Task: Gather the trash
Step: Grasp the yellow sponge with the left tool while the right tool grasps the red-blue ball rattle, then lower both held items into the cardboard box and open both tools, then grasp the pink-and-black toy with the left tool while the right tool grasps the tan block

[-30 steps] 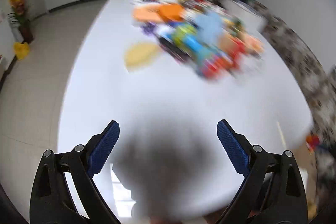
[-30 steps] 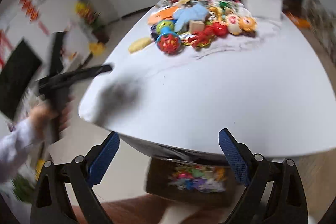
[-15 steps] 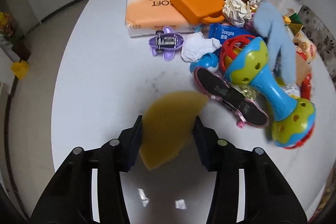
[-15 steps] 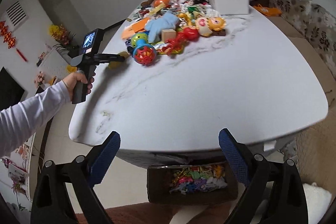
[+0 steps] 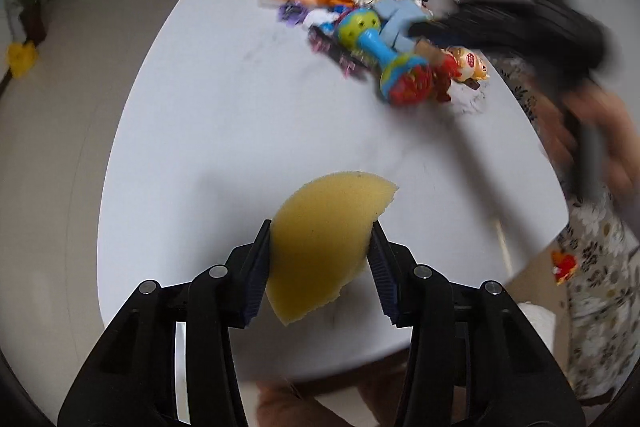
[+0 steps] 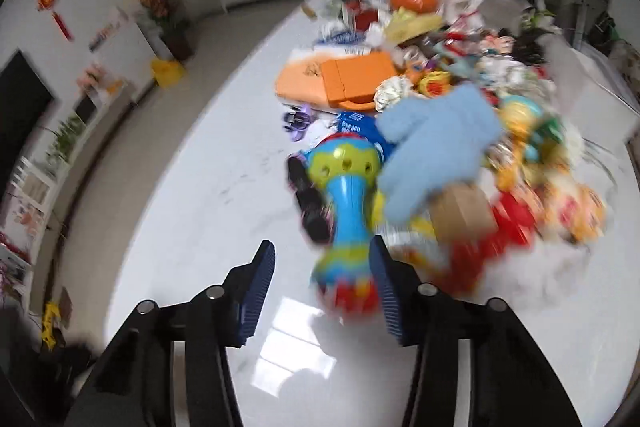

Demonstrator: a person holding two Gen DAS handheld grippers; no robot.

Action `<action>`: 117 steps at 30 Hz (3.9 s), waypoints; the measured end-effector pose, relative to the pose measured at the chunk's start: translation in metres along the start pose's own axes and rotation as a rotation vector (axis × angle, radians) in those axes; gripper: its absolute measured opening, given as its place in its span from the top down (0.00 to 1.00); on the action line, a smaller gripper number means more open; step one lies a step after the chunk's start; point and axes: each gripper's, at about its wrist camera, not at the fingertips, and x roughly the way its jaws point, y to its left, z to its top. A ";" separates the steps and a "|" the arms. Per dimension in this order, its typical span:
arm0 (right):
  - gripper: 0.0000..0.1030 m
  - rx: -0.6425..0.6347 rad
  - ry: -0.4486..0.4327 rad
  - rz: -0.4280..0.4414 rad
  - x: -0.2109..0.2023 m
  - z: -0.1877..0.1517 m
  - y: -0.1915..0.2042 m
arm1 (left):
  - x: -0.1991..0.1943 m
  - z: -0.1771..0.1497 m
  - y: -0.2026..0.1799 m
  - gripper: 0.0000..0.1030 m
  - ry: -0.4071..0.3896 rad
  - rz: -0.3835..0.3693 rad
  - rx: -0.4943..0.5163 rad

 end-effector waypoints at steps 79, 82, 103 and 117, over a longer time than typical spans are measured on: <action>0.12 0.356 -0.073 0.087 -0.170 -0.285 -0.064 | 0.092 0.120 -0.036 0.15 0.009 0.072 -0.203; 0.12 0.346 -0.089 0.025 -0.184 -0.293 -0.059 | 0.131 0.165 -0.027 0.18 0.029 0.097 -0.298; 0.13 0.151 -0.229 0.000 -0.120 -0.142 -0.086 | 0.062 0.121 -0.039 0.72 -0.040 0.196 -0.115; 0.63 0.025 0.070 -0.134 0.037 0.005 -0.084 | -0.019 0.033 -0.036 0.72 -0.107 0.156 -0.136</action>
